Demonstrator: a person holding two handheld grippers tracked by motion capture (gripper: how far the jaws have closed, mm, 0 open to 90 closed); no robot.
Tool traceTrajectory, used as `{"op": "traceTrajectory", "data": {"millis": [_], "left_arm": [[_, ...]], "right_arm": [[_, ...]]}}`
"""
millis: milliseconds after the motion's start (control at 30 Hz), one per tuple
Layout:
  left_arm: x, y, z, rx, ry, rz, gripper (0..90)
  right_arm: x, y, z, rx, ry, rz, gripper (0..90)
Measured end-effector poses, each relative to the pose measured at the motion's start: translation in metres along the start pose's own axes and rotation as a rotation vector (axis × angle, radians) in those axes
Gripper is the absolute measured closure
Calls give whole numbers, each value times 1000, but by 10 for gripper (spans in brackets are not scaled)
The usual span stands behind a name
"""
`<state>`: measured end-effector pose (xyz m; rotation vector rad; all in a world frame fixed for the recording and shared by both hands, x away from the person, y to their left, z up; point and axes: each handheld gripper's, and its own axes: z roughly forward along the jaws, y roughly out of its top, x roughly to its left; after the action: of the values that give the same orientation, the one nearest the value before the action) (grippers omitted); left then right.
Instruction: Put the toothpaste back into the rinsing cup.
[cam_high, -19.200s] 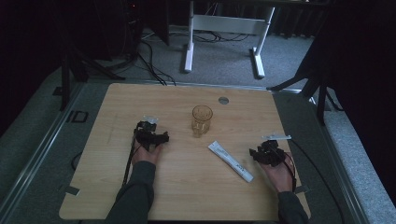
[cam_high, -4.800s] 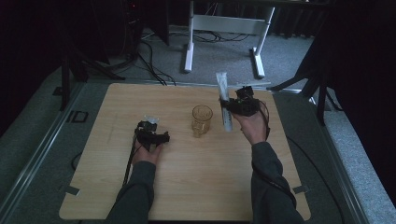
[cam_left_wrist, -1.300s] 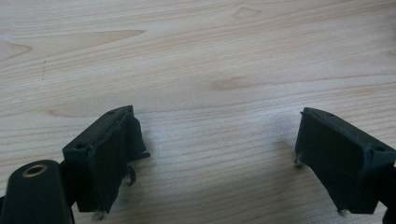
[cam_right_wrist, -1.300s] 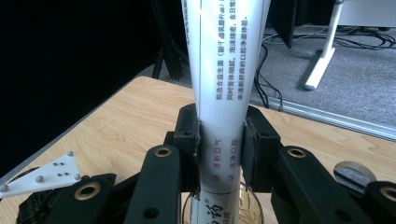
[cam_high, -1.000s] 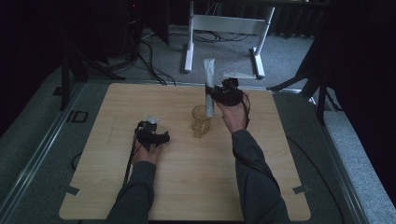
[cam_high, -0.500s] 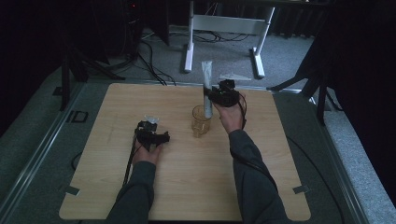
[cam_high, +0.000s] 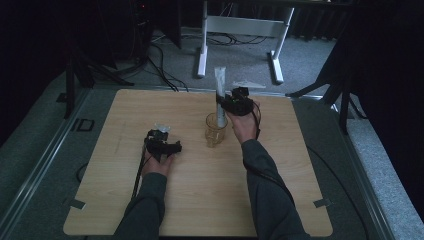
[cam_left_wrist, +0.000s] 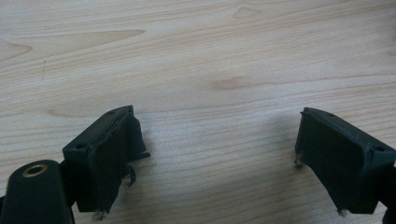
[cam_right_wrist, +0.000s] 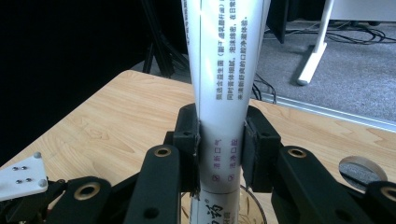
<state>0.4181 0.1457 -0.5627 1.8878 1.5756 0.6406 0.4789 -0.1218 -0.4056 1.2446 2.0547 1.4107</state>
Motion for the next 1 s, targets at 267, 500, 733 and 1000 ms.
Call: {"op": "traceTrajectory", "data": {"millis": [267,500,733,1000], "left_arm": [[0,0,0,-1,0,0,127],[0,0,0,-1,0,0,127],[0,0,0,-1,0,0,127],[0,0,0,-2,1,-1,127]], "right_arm": [[-1,-4,3,-2,-12,12,709],[-1,-6,6,-4,-24,20,708],[-3,-8,10,6,-31,25,706],[-3,-10,16,10,-45,29,704]]}}
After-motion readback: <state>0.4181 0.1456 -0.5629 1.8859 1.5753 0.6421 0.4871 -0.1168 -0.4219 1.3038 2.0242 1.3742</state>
